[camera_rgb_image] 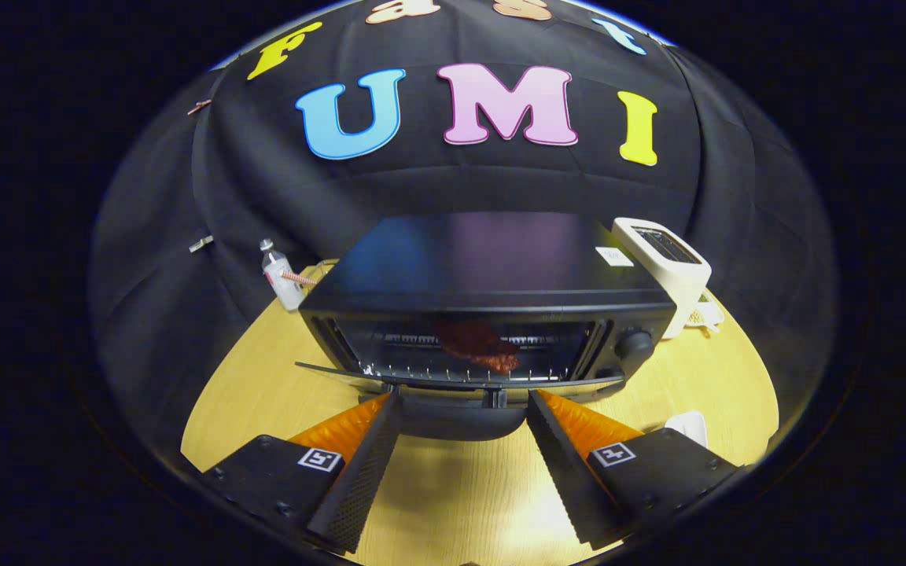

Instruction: Open the toaster oven, put the food inside, and close the toaster oven door.

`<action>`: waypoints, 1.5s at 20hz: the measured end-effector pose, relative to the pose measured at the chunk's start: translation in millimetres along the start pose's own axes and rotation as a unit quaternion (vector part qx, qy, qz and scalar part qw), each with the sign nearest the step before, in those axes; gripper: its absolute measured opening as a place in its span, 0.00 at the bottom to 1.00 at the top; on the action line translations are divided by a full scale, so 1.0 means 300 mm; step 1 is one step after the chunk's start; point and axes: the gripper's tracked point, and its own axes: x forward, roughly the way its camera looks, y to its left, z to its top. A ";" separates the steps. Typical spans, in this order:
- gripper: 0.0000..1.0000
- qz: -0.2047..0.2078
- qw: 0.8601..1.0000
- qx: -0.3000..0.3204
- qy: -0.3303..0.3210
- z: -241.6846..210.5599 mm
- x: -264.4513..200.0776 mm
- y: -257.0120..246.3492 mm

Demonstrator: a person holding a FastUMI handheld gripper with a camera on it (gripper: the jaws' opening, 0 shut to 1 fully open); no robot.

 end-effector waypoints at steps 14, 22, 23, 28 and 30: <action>0.98 -0.011 0.990 -0.005 -0.141 0.287 -0.288 -0.167; 0.98 -0.061 0.971 0.015 -0.230 0.367 -0.629 -0.362; 0.98 -0.068 0.971 0.012 -0.230 0.356 -0.657 -0.384; 0.98 -0.070 0.968 0.002 -0.243 0.389 -0.709 -0.399; 0.98 -0.061 0.967 0.014 -0.247 0.424 -0.694 -0.390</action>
